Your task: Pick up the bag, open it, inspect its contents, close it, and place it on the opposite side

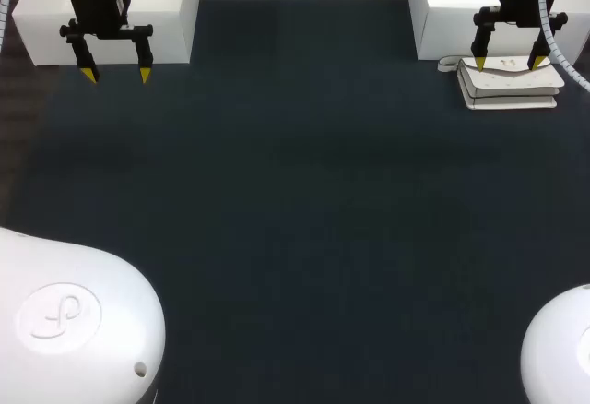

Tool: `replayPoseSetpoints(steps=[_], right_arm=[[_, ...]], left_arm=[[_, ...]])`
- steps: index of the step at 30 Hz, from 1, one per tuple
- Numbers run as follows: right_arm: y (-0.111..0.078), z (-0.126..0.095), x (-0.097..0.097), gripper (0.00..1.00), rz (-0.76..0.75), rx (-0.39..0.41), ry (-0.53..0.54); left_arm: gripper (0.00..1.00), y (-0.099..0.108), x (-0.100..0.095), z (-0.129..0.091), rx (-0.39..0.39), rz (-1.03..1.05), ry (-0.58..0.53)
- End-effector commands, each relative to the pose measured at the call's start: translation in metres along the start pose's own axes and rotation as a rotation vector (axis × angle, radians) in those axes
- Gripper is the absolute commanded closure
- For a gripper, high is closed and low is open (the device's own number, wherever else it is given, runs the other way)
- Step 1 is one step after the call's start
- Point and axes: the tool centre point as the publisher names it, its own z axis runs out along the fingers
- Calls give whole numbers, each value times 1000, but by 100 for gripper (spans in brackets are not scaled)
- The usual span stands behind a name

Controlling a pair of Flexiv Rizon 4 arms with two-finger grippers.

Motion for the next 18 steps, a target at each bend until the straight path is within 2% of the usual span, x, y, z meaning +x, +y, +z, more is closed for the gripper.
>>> replayPoseSetpoints(steps=[1, 14, 18], right_arm=[[0, -1, 1, 0, 1, 2, -3], [0, -1, 1, 0, 1, 2, -3], [3, 2, -1, 0, -6, 0, -6]], left_arm=[[0, 0, 0, -1, 0, 0, -2], [0, 0, 0, -1, 0, 0, -2], [0, -3, 6, 2, 57, 174, -28]])
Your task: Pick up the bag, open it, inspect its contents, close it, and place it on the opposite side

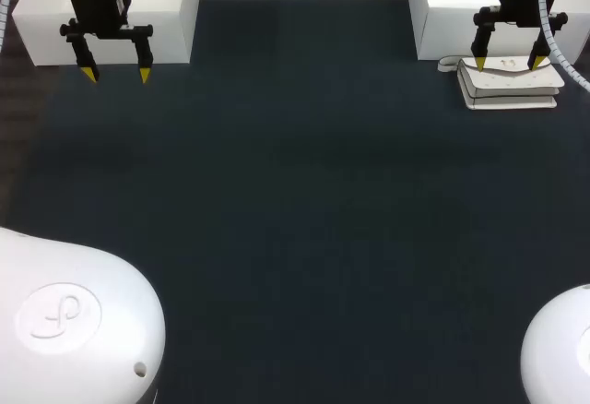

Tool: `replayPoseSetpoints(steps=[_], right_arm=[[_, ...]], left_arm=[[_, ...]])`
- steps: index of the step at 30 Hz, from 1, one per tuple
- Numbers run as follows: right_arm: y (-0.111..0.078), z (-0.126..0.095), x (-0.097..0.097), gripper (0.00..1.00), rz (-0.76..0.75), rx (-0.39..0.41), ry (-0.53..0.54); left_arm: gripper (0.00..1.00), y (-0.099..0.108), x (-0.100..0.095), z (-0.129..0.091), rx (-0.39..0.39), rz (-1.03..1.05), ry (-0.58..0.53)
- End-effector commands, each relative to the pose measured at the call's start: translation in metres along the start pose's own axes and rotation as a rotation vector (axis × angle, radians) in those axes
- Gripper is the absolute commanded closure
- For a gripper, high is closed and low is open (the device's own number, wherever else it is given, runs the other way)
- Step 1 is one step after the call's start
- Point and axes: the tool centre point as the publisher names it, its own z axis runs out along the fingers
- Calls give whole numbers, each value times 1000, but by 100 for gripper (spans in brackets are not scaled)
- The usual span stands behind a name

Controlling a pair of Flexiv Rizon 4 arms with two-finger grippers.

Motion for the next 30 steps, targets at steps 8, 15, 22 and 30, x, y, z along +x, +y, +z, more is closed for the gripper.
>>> replayPoseSetpoints(steps=[8, 15, 22, 30], right_arm=[[25, 11, -29, 0, 6, -18, 67], [44, 28, -68, 0, 45, -15, 109], [56, 47, -101, 0, 98, -10, 178], [68, 59, -120, 0, 117, -16, 214]], left_arm=[[0, -6, 11, 15, 189, 493, 73], [0, -11, 17, 24, 334, 757, 161], [0, -20, 23, 32, 424, 998, 218], [0, -26, 31, 46, 518, 1157, 258]])
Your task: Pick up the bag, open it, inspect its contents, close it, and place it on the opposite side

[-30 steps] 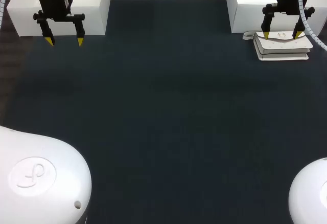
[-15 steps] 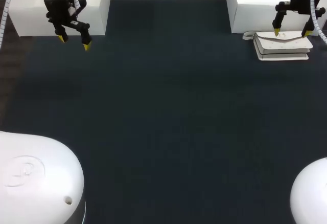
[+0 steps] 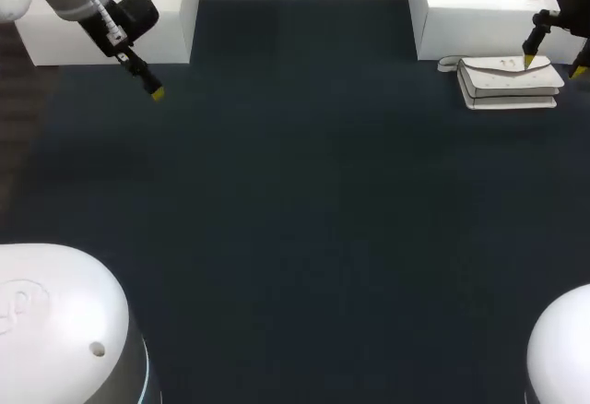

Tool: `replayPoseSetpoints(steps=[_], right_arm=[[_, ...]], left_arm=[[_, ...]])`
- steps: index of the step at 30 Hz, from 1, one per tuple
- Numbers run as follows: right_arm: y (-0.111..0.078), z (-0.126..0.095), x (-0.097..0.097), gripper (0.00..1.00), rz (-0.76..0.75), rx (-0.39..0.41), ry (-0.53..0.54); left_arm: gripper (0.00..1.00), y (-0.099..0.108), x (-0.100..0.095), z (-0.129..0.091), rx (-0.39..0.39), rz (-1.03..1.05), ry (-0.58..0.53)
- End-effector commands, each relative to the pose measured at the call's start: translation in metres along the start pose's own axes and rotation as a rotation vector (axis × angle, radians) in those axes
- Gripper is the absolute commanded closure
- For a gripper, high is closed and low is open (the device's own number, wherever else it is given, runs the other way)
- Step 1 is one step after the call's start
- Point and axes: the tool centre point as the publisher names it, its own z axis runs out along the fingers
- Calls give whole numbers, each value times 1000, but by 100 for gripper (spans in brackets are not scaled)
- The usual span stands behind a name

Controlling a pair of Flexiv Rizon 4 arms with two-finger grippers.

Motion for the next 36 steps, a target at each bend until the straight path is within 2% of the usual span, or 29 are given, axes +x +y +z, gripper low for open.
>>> replayPoseSetpoints(steps=[1, 4, 9, 18, 30, 36], right_arm=[[12, 6, -8, 0, -2, 13, 45], [20, 11, -15, 0, 6, 19, 57], [31, 16, -23, 0, 19, 33, 60], [41, 23, -36, 0, 50, 43, 91], [57, 31, -54, 0, 87, 52, 123], [64, 34, -62, 0, 101, 53, 138]], left_arm=[[0, 5, -2, 14, 244, 303, 57], [0, 6, -3, 23, 287, 357, 74], [0, 4, -12, 39, 310, 383, 107], [0, 2, -11, 50, 417, 439, 149], [0, -31, -5, 75, 466, 475, 210], [0, -41, -2, 76, 488, 528, 203]])
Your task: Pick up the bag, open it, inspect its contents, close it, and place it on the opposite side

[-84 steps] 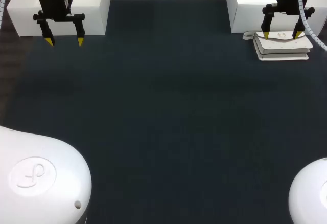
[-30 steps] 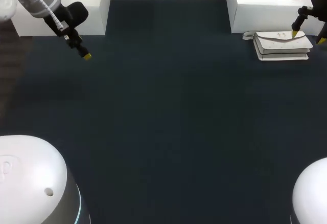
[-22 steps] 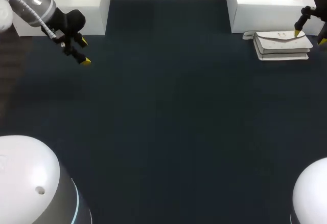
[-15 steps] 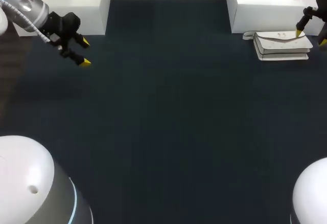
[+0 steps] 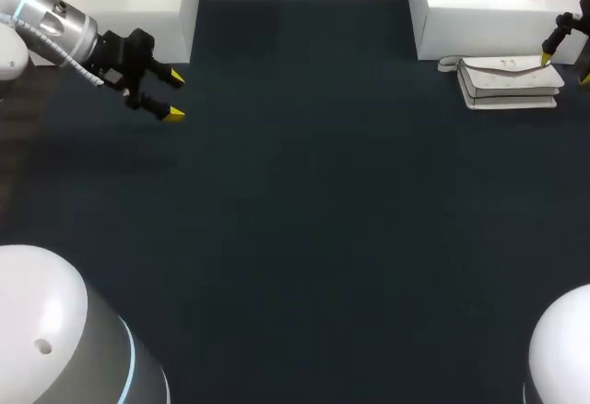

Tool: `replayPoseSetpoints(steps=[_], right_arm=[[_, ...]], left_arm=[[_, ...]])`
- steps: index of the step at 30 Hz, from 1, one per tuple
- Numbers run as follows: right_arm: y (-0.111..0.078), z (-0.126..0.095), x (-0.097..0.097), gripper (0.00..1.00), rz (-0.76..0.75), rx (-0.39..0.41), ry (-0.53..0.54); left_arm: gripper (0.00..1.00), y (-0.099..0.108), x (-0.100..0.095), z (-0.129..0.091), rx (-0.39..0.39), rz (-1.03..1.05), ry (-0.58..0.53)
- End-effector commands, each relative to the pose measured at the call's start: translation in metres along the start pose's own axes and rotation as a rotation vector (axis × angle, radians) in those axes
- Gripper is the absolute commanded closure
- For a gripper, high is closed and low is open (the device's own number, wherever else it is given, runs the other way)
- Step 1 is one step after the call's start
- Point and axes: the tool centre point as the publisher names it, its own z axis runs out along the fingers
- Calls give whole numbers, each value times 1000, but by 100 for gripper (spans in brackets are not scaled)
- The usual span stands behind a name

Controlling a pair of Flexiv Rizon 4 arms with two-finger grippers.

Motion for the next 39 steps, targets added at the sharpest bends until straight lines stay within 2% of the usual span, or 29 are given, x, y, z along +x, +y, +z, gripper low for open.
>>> replayPoseSetpoints(steps=[1, 10, 13, 20, 29, 35, 39], right_arm=[[11, 1, -7, 0, 8, 50, 19], [25, 0, -21, 0, 28, 42, 30], [30, 2, -28, 0, 38, 36, 63], [44, 14, -38, 0, 37, 34, 137], [58, 34, -42, 0, 30, 50, 209], [69, 47, -45, 13, 36, 61, 274], [76, 50, -47, 29, 32, 59, 307]], left_arm=[[0, 0, -7, 4, 13, 7, 13], [0, 0, -7, 4, 13, 7, 13], [0, 0, -7, 4, 13, 7, 13], [0, 0, -7, 4, 13, 7, 13], [0, 0, -7, 4, 13, 7, 13], [0, 0, -7, 4, 13, 7, 13], [0, 0, -7, 4, 13, 7, 13]])
